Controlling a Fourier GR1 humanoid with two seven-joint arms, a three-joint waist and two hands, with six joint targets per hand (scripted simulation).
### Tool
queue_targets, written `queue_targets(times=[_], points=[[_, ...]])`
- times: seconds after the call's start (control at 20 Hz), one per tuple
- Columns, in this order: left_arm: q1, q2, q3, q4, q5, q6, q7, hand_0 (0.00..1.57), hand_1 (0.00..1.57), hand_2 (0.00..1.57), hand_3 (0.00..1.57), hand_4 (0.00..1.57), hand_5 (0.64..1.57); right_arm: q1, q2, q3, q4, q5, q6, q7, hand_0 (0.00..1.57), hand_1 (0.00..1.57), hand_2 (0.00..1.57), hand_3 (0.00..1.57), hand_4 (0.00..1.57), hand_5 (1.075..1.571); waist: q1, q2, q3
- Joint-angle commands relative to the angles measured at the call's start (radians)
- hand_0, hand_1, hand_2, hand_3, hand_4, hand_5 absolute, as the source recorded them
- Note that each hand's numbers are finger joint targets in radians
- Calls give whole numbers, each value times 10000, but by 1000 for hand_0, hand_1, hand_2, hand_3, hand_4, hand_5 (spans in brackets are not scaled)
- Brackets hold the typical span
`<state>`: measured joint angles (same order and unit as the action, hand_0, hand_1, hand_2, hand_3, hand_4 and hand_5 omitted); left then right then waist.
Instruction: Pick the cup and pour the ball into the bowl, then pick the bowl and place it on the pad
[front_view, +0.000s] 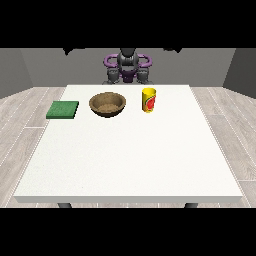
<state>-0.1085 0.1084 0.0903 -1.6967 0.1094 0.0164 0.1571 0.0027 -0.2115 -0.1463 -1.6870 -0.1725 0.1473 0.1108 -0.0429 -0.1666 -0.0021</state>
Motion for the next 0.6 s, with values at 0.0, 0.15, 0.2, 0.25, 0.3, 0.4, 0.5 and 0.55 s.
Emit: queue_targets(times=[0.0, 0.15, 0.2, 0.25, 0.3, 0.4, 0.5, 0.55], points=[[-89, 80, 411, -203, 409, -185, -499, 0, 0, 0, 0, 0, 1548, -189, -879, -1303, 137, -1444, 1137, -169, 0, 0, 0, 0, 0, 1571, 58, 597, 22], [-120, 306, 847, 110, 671, -486, -1002, 0, 0, 0, 0, 0, 1547, 177, -163, -907, -364, -1009, 756, -367, 0, 0, 0, 0, 0, 1569, -53, 940, 20], [-815, 619, 1252, 502, 726, -407, -1038, 0, 0, 0, 0, 0, 1544, -21, -18, -566, -383, -654, 716, -687, 0, 0, 0, 0, 0, 1570, -177, 1264, 20], [-750, 256, 744, 323, 611, -384, -1095, 0, 0, 0, 0, 0, 1542, -513, -25, -892, 236, -487, 321, -914, 0, 0, 0, 0, 0, 1570, 166, 1511, 21], [-529, 405, 992, 888, 471, -601, -1978, 0, 0, 0, 0, 0, 1541, -48, 102, -490, -7, -412, 741, -1150, 0, 0, 0, 0, 0, 1570, -98, 1652, 20], [-932, 639, 1251, 1213, 879, -894, -1949, 0, 0, 0, 0, 0, 1536, -676, -41, -843, 353, -605, 588, -1005, 0, 0, 0, 0, 0, 1570, 93, 1861, 20], [-841, -189, 470, 1297, 89, -433, -3008, 0, 0, 0, 0, 0, 1529, -797, 122, -662, 912, -149, 677, -2086, 0, 0, 0, 0, 0, 1570, 126, 2524, 21], [-1071, 246, 1190, 2101, 323, -616, -3607, 0, 0, 0, 0, 0, 1529, -586, 183, -592, 566, -377, 836, -1958, 0, 0, 0, 0, 0, 1570, -341, 2721, 18]])
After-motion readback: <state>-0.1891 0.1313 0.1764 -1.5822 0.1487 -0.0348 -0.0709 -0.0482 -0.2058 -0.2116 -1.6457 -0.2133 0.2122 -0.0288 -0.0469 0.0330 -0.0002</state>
